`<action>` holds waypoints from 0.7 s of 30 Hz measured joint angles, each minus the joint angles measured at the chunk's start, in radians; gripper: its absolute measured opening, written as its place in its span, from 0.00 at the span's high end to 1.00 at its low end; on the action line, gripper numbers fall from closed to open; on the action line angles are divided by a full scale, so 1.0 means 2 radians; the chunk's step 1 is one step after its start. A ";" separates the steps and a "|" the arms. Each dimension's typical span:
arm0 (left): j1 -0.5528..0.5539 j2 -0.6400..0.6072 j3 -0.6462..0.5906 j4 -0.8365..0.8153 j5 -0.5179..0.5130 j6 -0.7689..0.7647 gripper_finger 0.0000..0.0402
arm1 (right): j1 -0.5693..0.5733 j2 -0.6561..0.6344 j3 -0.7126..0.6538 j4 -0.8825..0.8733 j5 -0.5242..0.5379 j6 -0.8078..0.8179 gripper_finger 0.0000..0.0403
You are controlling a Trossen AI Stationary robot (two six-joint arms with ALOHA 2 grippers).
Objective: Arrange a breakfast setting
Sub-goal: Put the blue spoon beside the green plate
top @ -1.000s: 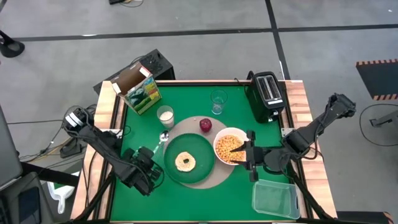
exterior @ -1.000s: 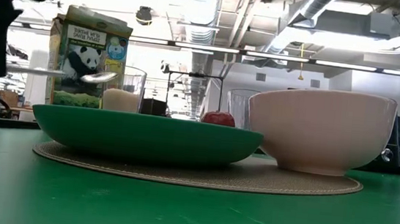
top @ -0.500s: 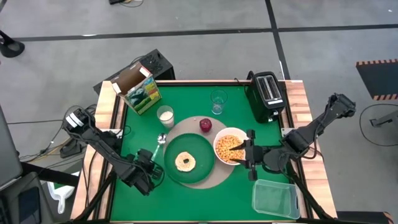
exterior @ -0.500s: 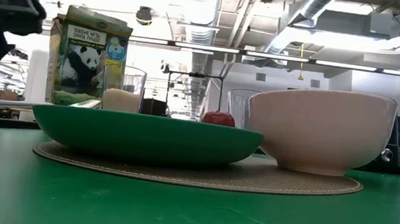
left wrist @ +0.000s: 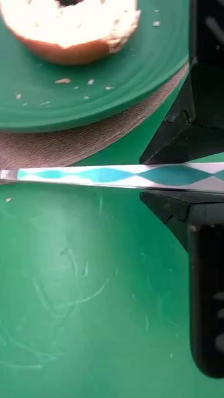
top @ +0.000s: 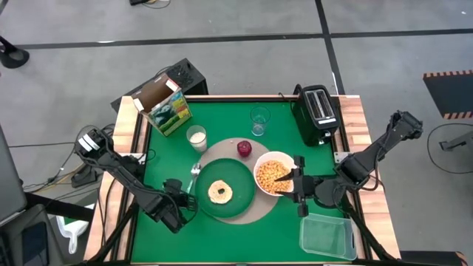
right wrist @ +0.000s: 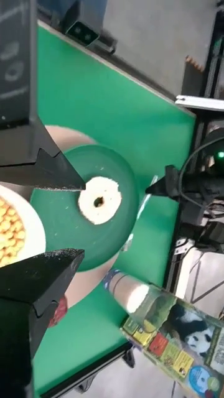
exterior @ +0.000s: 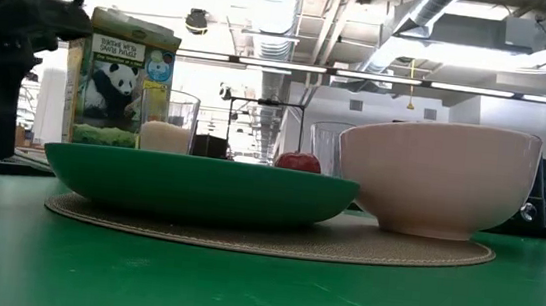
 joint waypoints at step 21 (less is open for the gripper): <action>0.009 0.000 -0.070 0.132 -0.029 0.016 0.67 | 0.000 0.000 0.000 -0.048 0.000 0.031 0.53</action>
